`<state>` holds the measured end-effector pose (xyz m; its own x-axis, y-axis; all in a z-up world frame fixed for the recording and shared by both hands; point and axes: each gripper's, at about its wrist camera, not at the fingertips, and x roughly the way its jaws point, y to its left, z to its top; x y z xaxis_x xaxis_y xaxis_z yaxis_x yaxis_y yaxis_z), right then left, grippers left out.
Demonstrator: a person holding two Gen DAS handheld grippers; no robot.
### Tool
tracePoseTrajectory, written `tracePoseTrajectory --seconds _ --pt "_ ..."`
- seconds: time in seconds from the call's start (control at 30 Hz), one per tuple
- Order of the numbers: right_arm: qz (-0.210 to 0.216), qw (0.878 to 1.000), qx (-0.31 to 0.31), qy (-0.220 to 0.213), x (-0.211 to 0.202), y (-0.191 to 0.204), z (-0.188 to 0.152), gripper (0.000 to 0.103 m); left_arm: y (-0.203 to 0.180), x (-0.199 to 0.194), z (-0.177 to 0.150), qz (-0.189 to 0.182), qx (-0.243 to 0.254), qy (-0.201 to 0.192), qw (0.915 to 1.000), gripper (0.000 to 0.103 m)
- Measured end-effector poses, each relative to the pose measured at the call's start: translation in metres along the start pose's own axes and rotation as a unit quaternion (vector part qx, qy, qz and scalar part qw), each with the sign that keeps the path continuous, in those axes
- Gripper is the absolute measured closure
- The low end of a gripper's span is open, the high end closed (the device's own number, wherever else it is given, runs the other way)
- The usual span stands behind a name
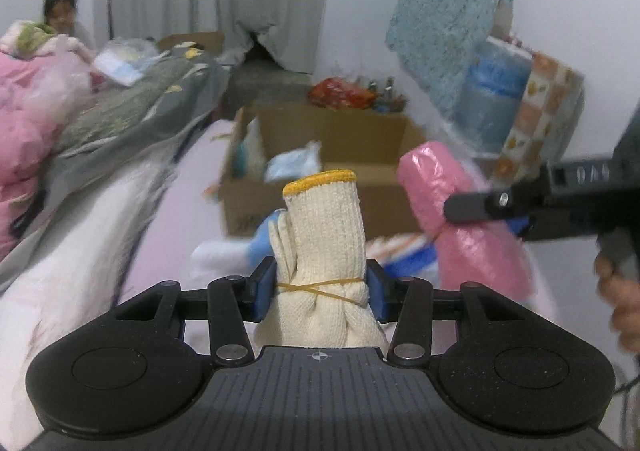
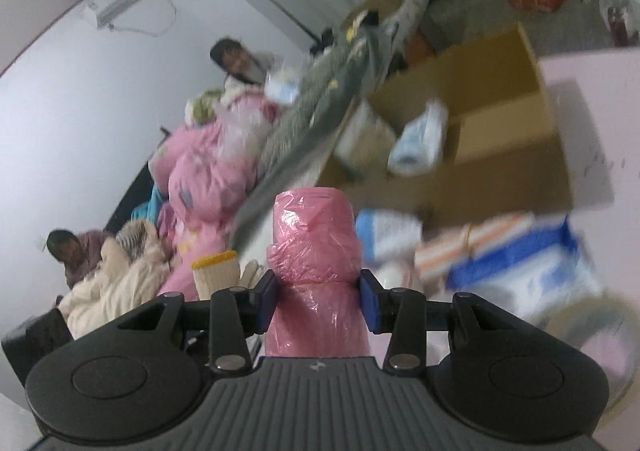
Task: Organize soft objects
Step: 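Carry the glove bundle with left gripper while right gripper carries the pink roll into the box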
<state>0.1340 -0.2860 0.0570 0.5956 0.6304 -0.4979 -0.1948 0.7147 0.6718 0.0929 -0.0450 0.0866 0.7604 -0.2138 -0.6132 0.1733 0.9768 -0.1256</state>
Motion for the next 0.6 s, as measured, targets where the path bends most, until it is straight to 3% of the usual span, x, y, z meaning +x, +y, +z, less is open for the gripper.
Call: tracePoseTrajectory --seconds 0.13,0.3,0.6 --pt "-0.004 1.0 0.003 -0.021 0.0 -0.005 0.042 0.066 -0.005 0.036 0.05 -0.008 -0.027 0.009 0.9996 0.058" --pt "-0.043 0.998 0.028 -0.018 0.035 -0.026 0.1 0.065 -0.002 0.107 0.102 0.012 -0.063 0.037 0.9972 0.058" --pt "-0.131 0.988 0.071 0.03 0.126 -0.085 0.168 0.065 0.003 0.225 0.133 0.036 -0.095 0.101 0.9897 0.058"
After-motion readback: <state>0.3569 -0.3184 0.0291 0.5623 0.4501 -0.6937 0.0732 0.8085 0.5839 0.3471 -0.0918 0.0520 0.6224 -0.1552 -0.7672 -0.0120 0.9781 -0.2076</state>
